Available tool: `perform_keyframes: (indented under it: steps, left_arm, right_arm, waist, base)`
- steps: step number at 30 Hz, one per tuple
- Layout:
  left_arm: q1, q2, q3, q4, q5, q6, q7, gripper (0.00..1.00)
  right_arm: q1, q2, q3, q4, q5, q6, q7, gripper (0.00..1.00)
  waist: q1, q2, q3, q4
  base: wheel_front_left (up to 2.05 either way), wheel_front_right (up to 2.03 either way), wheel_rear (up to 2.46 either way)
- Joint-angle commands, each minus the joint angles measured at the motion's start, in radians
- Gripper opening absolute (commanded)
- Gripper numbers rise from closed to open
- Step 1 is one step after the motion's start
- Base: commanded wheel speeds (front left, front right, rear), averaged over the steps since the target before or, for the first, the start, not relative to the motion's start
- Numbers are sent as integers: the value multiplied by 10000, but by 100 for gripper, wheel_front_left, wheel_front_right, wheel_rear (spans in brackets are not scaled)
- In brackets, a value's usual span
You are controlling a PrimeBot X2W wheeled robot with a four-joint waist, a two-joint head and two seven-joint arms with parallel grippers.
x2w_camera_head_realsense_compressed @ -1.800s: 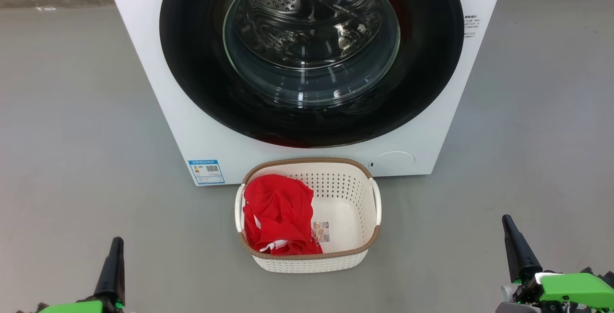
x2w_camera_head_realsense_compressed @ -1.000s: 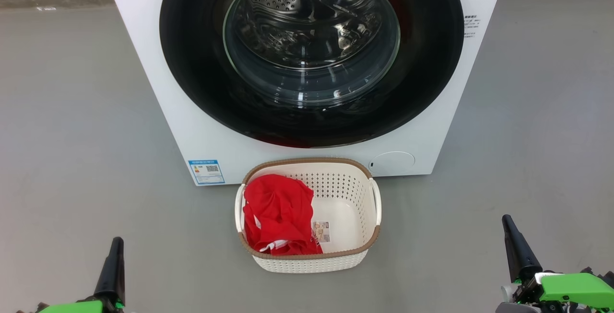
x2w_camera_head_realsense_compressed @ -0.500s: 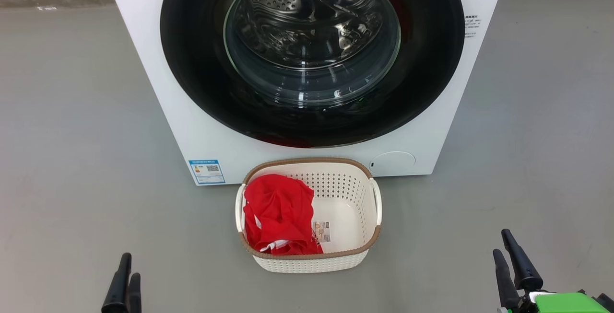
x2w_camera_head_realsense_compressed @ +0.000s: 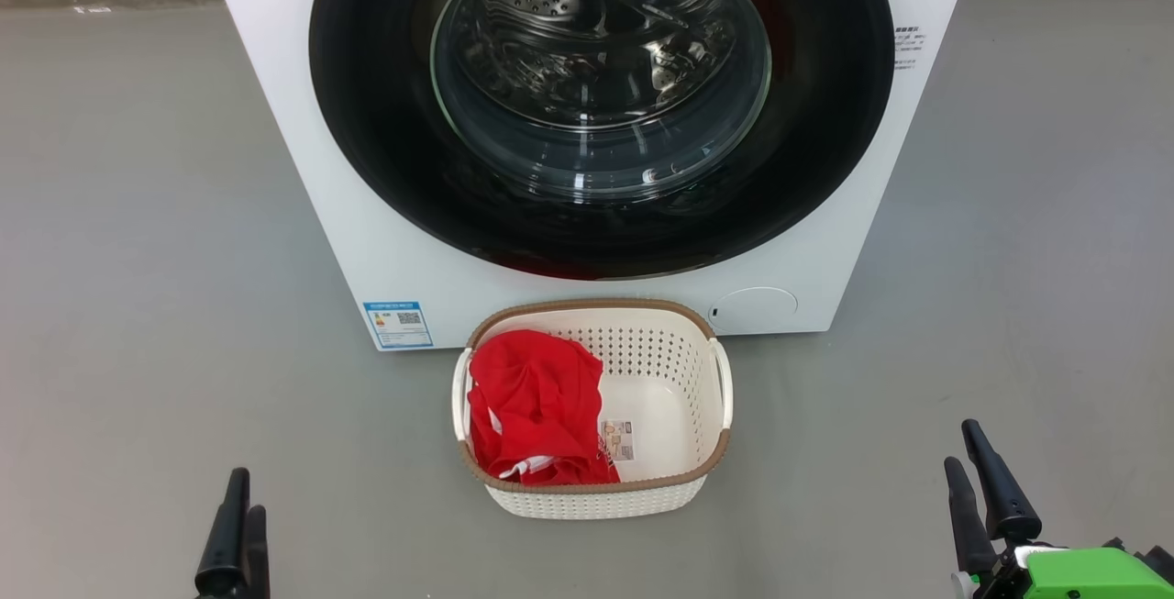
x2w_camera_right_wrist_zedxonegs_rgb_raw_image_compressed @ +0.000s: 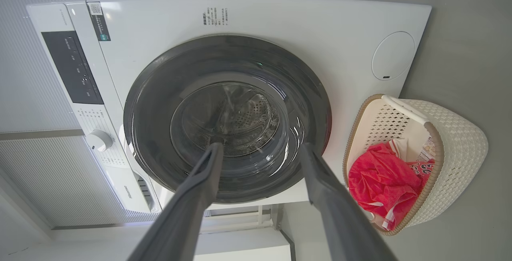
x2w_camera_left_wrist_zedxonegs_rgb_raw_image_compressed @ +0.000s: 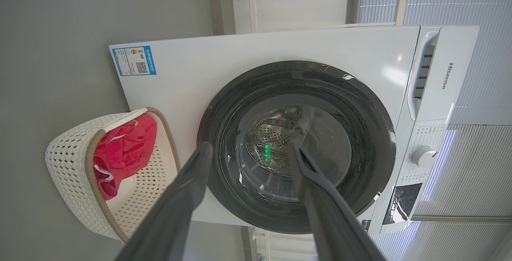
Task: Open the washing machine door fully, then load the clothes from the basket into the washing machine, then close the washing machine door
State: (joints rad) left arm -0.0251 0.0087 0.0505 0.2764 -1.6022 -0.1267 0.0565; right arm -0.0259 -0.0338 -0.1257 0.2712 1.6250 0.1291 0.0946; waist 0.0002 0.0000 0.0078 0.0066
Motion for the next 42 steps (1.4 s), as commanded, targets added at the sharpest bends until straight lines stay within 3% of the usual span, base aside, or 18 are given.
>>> perform_keyframes:
  steps: [1,19,42]
  left_arm:
    - [-437,209,-3,-380,138,-7,-118,100]
    - [-553,383,-393,-884,1246,-13,-657,100]
    - [-642,641,-957,-1198,3906,-20,-1341,100]
  right_arm:
    - [-471,-84,93,-376,-27,3,-51,100]
    - [-637,-497,840,-1014,-614,5,-706,100]
    - [-987,-1469,2224,-1347,-2465,8,-1749,100]
  waist:
    - [-2,0,3,8]
    - [-2,0,15,84]
    - [-2,0,-15,196]
  base:
    - [0,0,0]
    - [0,0,0]
    - [0,0,0]
